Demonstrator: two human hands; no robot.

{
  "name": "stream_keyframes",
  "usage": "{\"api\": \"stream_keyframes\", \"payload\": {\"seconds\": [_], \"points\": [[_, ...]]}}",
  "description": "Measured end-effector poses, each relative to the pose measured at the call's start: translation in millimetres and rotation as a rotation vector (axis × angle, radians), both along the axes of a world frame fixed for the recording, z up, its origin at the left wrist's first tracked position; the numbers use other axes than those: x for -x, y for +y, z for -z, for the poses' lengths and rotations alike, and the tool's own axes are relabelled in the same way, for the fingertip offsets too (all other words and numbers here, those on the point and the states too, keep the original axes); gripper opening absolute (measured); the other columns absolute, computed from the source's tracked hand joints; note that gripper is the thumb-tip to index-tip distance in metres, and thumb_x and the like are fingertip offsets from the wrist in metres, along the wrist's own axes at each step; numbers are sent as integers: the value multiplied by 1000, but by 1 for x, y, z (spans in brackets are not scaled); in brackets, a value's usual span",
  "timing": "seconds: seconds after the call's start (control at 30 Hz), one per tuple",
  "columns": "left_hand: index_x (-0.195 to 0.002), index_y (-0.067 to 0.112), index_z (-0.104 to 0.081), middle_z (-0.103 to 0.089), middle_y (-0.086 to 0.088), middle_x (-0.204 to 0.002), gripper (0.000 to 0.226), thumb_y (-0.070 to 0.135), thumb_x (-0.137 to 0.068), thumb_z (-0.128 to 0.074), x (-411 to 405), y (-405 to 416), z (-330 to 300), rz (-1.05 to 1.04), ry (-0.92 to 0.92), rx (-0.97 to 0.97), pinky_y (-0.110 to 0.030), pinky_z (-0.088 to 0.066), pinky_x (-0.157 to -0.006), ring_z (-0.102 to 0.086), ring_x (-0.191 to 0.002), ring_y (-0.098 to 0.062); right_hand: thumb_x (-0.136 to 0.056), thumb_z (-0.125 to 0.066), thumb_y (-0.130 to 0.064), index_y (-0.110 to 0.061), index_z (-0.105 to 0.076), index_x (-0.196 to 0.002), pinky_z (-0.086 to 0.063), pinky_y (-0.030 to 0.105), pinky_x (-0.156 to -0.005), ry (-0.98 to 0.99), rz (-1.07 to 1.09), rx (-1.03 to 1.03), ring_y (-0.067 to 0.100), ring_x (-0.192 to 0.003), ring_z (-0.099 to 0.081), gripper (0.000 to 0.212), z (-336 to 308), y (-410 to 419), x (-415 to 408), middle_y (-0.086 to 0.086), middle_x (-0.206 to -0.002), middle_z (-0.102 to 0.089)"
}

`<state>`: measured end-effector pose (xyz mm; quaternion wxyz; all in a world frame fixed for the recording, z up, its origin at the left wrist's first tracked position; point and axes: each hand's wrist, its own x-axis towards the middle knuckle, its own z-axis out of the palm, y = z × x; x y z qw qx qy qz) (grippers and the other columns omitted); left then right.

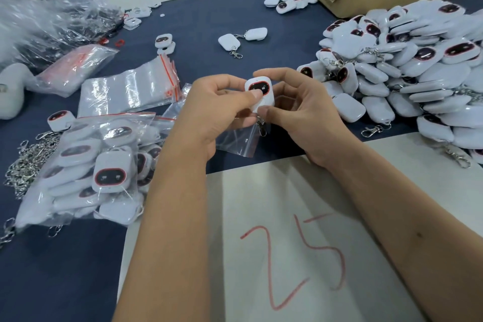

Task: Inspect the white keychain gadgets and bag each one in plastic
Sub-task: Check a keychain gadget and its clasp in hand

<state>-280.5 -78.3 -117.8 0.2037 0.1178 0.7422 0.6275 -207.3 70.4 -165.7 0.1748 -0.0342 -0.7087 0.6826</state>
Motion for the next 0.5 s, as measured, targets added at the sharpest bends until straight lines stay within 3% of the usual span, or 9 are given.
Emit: {"api": "stream_keyframes", "payload": {"seconds": [0.13, 0.3, 0.5], "points": [[-103, 2, -75, -77, -19, -96, 11, 6, -93, -74, 0, 0, 1, 0, -5, -15, -23, -60, -65, -76, -75, -18, -86, -73, 8, -17, -69, -126, -61, 51, -87, -7, -7, 16, 42, -93, -73, 48, 0, 1, -1, 22, -100, -73], [-89, 4, -75, -79, -10, -84, 13, 5, -98, -66, 2, 0, 0, -30, -105, -88, -23, -60, -63, -76, -72, -17, -88, -73, 1, -11, -69, -128, -57, 35, -73, -34, -4, 67, 22, -74, -67, 42, -2, 1, -1, 24, -103, -73], [-84, 1, -73, -78, -8, -78, 16, 4, -98, -65, 2, 1, 0, -44, -166, -129, -23, -60, -61, -76, -70, -17, -91, -73, -1, -9, -70, -127, -57, 36, -71, -36, -4, 92, 23, -78, -64, 37, -1, -1, 0, 21, -107, -75]]}}
